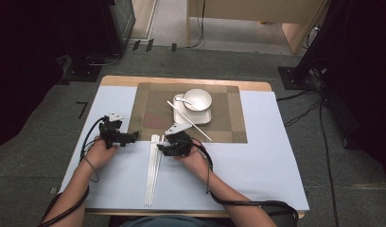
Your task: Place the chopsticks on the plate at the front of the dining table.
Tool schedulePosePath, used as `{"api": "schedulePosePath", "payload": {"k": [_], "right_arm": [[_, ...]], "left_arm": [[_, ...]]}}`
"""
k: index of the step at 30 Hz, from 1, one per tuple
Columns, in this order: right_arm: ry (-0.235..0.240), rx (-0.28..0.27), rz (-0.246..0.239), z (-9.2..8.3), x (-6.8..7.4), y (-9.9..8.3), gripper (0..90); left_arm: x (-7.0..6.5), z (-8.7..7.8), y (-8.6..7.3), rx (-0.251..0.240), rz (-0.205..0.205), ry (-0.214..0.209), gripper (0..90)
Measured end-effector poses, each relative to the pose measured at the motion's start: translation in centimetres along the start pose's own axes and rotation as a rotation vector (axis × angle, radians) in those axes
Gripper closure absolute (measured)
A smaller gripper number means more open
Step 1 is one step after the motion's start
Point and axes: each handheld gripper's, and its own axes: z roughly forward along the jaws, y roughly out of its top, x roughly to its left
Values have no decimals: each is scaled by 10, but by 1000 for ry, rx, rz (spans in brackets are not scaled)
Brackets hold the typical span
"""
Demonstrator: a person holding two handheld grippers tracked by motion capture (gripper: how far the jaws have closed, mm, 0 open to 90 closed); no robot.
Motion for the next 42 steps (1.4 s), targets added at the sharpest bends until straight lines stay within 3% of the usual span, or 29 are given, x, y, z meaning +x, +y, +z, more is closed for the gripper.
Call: {"api": "schedulePosePath", "payload": {"k": [10, 13, 16, 28, 33, 42], "right_arm": [[-10, 11, 9, -1, -2, 0, 514], [-35, 23, -6, -2, -1, 0, 586], [-38, 23, 0, -2, -2, 0, 598], [-26, 34, 36, -4, -10, 2, 734], [-55, 44, 6, -7, -8, 3, 792], [-80, 46, 0, -6, -8, 1, 759]], "left_arm": [[0, 0, 0, 0, 0, 0, 0], [0, 0, 0, 0, 0, 0, 0], [0, 0, 0, 0, 0, 0, 0], [0, 0, 0, 0, 0, 0, 0], [0, 0, 0, 0, 0, 0, 0], [0, 0, 0, 0, 0, 0, 0]]}}
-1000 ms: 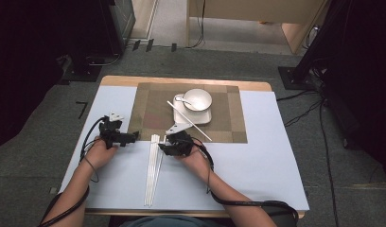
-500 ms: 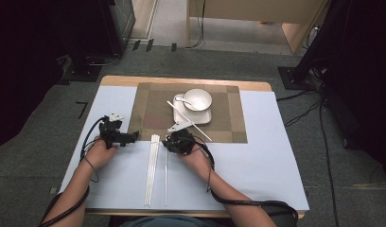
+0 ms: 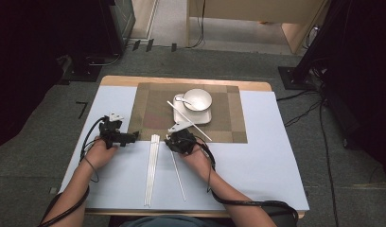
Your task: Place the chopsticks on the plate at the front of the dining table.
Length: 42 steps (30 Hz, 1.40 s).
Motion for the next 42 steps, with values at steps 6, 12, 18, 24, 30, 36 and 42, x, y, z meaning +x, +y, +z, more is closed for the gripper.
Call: {"api": "schedulePosePath", "payload": {"k": [6, 12, 18, 24, 30, 36, 42], "right_arm": [[-24, -11, -38, 1, 3, -1, 752], [-17, -3, -8, 0, 0, 0, 822], [-3, 5, 1, -1, -5, 1, 847], [-2, 5, -21, -2, -8, 2, 847], [-12, -2, -3, -3, -19, 4, 847], [-12, -8, 1, 1, -26, 10, 847], [-15, 3, 15, 7, -32, 15, 846]], "left_arm": [[0, 0, 0, 0, 0, 1, 0], [0, 0, 0, 0, 0, 0, 0], [0, 0, 0, 0, 0, 1, 0], [0, 0, 0, 0, 0, 1, 0], [0, 0, 0, -1, 0, 1, 0], [0, 0, 0, -2, 1, 1, 0], [0, 0, -1, -7, -1, 1, 0]]}}
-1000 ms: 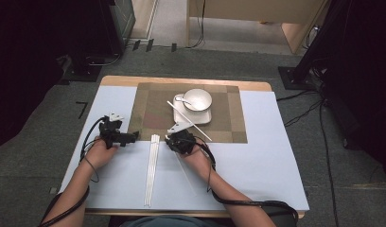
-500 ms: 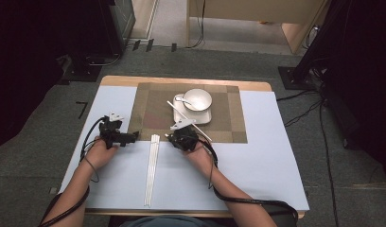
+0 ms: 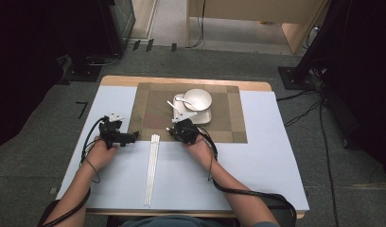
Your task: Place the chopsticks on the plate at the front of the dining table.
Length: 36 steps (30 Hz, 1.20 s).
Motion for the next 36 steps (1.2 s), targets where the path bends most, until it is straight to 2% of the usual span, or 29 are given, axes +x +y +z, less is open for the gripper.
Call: {"api": "schedulePosePath", "payload": {"k": [4, 8, 12, 16, 25, 29, 34, 36], "right_arm": [[5, 9, -10, 5, 0, 2, 844], [7, 6, -43, 7, 2, 3, 839], [15, 6, -42, 7, 1, 2, 829], [42, -6, -38, 5, 0, 3, 745], [56, -20, -45, -2, -1, 4, 616], [77, -33, -5, -6, -3, 3, 546], [78, -40, -16, -9, -2, 2, 516], [78, -40, -39, -11, -2, 0, 527]], "left_arm": [[0, 0, 0, -5, -2, 1, 0], [0, 0, 0, -4, -1, 2, 0], [0, 0, 0, -6, -2, 2, 0], [0, 0, 0, -4, -1, 2, 0], [0, 0, -1, -5, -1, 3, 0], [0, 0, -1, -5, -1, 3, 0], [0, 0, -1, -5, -2, 3, 0], [-1, 0, -1, -4, -1, 4, 0]]}}
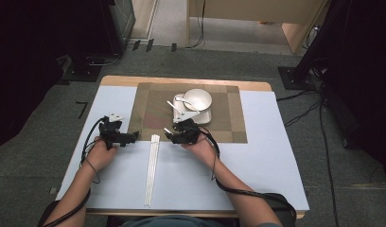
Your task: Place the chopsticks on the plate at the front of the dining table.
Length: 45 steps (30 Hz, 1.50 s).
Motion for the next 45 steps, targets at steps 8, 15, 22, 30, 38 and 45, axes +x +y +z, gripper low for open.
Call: {"api": "schedulePosePath", "payload": {"k": [8, 15, 22, 30, 38, 45], "right_arm": [[11, -15, 0, -10, -2, -5, 593], [13, -14, 4, -14, -1, -12, 639], [8, -29, 19, -21, -3, -18, 649], [4, -39, 23, -31, -5, -25, 683], [-9, -29, 38, -39, -6, -36, 737], [-11, -29, 23, -46, -3, -44, 761]], "left_arm": [[0, 0, 0, 0, -1, 0, 0], [0, 0, 0, 2, 0, 0, 0], [1, 0, 0, -1, -12, -11, 0], [0, 0, 1, 7, -3, -4, 0], [1, 0, 1, 8, -3, -5, 0], [1, 0, 1, 10, -2, -5, 0]]}}
